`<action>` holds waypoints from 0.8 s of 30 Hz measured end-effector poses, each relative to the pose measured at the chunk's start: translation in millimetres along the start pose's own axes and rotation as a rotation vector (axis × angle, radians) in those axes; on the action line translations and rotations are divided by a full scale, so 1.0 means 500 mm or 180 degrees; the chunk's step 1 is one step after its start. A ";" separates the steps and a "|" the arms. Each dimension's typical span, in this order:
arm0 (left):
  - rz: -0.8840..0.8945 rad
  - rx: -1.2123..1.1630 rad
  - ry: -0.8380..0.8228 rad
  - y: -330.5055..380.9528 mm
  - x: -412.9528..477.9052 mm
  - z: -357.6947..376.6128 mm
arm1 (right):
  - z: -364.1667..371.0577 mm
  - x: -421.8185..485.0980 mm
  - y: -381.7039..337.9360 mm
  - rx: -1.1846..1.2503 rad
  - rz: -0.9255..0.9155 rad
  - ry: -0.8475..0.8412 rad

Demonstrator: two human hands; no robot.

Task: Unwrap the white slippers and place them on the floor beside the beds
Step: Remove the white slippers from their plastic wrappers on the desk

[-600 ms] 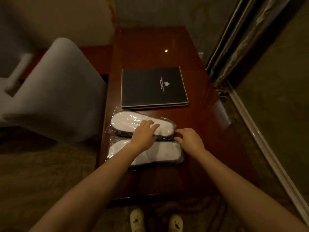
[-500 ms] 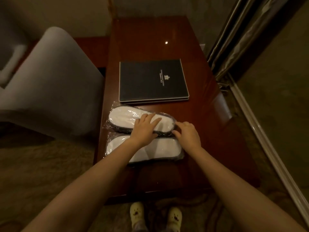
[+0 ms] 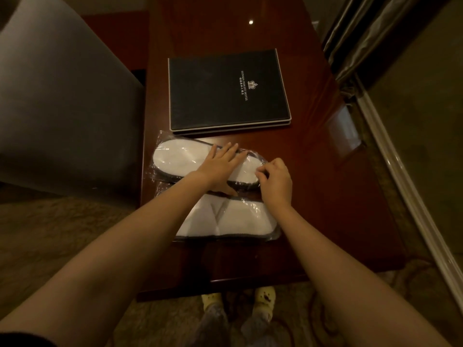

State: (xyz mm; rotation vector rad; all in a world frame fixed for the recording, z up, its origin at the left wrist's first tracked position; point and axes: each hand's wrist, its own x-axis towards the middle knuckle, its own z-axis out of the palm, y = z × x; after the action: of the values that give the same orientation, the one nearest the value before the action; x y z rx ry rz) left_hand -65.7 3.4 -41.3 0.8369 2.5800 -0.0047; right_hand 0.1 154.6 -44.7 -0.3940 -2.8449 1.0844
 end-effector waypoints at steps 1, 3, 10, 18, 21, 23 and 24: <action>0.0005 -0.0015 -0.0004 0.001 0.002 0.000 | 0.000 0.001 -0.001 0.0012 0.0019 0.0041; -0.0003 -0.0115 0.0125 0.001 0.006 -0.005 | -0.001 0.004 -0.002 0.0015 0.0041 0.0070; 0.0083 -0.0194 0.0915 0.008 -0.013 -0.097 | -0.058 0.014 -0.043 0.0181 -0.0354 0.0635; -0.0182 -0.0159 0.2343 0.067 -0.141 -0.211 | -0.205 -0.016 -0.139 0.0800 -0.1412 0.1569; -0.0233 -0.0392 0.2142 0.074 -0.161 -0.211 | -0.215 -0.029 -0.144 0.1678 -0.0622 0.1476; -0.0239 -0.0539 0.2064 0.076 -0.164 -0.204 | -0.214 -0.021 -0.142 0.2375 0.0138 0.1266; -0.0252 -0.0591 0.2070 0.077 -0.164 -0.200 | -0.212 -0.013 -0.138 0.2762 0.0488 0.1114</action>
State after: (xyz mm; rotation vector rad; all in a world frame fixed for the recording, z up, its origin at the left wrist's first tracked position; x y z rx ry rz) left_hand -24.0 2.4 87.1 0.7533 3.1408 0.5614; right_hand 8.3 171.8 80.6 -0.6295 -1.8326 1.8906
